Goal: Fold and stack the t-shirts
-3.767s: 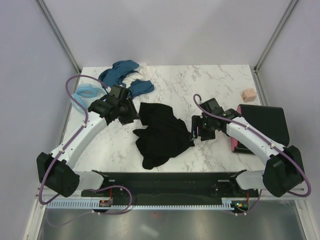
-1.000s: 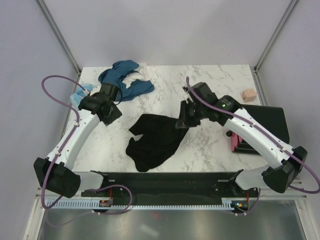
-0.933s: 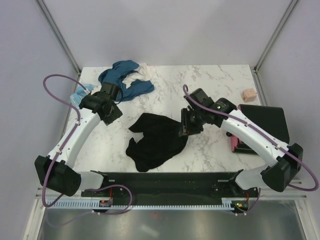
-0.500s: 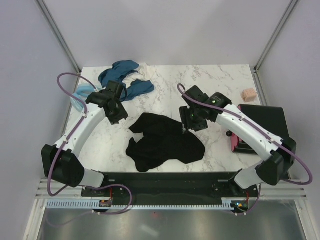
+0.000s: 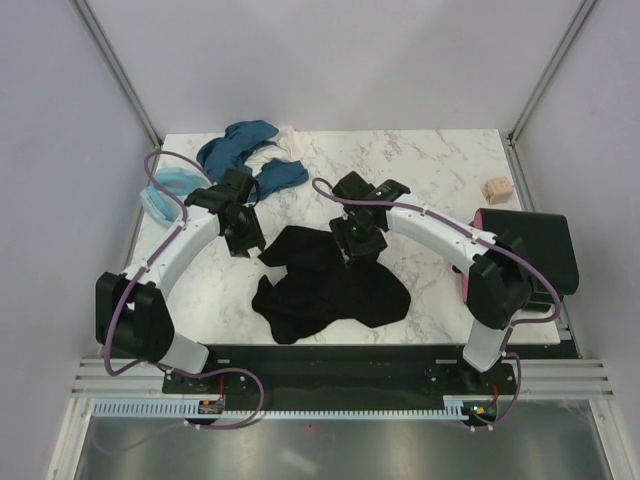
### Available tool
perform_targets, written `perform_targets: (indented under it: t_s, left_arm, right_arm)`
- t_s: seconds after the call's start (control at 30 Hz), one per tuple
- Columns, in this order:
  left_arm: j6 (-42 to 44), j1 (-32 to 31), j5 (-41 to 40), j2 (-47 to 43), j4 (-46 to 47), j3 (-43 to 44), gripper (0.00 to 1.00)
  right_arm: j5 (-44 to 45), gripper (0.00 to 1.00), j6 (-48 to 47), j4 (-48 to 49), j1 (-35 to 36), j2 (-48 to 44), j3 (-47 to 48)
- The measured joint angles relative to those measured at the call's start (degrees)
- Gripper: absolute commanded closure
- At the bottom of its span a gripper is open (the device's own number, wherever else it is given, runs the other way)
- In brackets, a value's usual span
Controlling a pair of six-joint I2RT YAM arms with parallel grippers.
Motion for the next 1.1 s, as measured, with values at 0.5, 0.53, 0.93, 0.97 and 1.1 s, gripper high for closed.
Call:
perform_targets:
  t_s: [0.5, 0.53, 0.93, 0.97, 1.1]
  left_arm:
    - [0.2, 3.2, -5.1, 0.3, 0.8, -1.2, 0.53]
    - [0.1, 3.5, -5.6, 0.1, 0.8, -1.4, 0.53]
    - [0.1, 6.3, -11.6, -9.5, 1.0, -3.5, 0.53]
    - [0.1, 6.4, -11.8, -10.0, 1.1, -3.8, 0.53]
    - [0.2, 7.2, -11.4, -10.5, 1.5, -5.3, 0.53]
  right_arm:
    - [-20.1, 0.31, 3.6, 7.7, 2.1, 13.7, 11.7]
    - [-20.8, 0.28, 4.5, 8.0, 2.2, 14.7, 12.3]
    - [-22.5, 0.31, 24.9, 15.8, 2.6, 23.2, 26.4]
    - [-22.3, 0.32, 24.2, 15.1, 2.6, 24.2, 28.5]
    - [-19.9, 0.33, 12.9, 8.8, 2.9, 26.5, 34.4]
